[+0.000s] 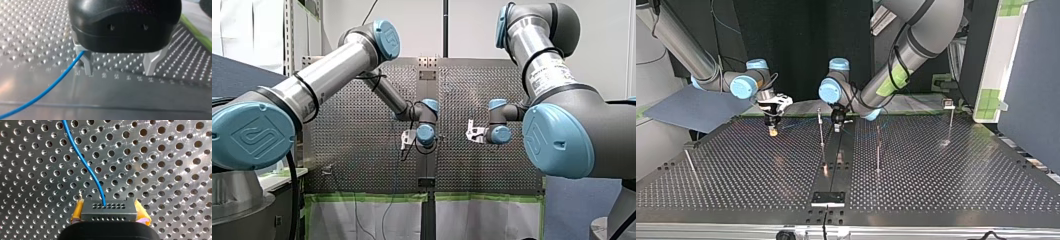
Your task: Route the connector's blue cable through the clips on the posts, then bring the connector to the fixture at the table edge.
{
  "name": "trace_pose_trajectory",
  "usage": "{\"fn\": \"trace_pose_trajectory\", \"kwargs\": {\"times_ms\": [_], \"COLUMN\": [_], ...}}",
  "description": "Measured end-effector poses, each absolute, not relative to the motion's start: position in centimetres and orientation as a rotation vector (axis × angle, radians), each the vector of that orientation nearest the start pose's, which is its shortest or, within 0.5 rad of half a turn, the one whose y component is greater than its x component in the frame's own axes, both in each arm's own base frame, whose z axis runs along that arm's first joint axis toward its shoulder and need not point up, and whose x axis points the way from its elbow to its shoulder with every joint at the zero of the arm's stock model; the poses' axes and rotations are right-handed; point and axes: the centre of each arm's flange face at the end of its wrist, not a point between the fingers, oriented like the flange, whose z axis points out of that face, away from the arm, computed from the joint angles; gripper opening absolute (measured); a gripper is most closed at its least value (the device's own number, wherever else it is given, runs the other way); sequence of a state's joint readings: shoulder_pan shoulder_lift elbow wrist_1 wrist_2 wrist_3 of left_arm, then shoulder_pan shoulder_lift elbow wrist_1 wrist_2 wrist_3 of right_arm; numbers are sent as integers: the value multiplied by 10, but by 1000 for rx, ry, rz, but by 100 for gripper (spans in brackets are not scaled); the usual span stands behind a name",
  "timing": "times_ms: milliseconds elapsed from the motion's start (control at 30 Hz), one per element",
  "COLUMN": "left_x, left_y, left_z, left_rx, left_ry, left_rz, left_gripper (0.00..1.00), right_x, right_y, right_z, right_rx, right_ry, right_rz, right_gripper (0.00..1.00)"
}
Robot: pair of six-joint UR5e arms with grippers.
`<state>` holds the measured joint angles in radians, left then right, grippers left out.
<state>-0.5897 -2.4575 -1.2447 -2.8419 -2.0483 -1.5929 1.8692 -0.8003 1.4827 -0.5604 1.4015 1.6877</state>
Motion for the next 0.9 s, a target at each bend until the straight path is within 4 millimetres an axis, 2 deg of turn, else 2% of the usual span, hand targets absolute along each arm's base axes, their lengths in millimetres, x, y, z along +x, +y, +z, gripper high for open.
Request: {"fn": "trace_pose_trajectory", "kwargs": {"times_ms": [433,733,900], "left_x": [531,503,493], "left_y": [-462,-468,-471], "left_z": [132,118,118], "left_rx": [118,192,210], "left_ry": [1747,1783,1780], "left_rz": [18,-16,-39], "left_gripper": [100,100,100], "right_x": [346,347,348], "right_y": [-610,-609,-609], "right_z": [109,109,108], "right_rx": [1615,1622,1623], "right_ry": [-1148,-1151,-1151], "right_rz": [1553,1552,1551], "right_gripper": [0,0,0]}}
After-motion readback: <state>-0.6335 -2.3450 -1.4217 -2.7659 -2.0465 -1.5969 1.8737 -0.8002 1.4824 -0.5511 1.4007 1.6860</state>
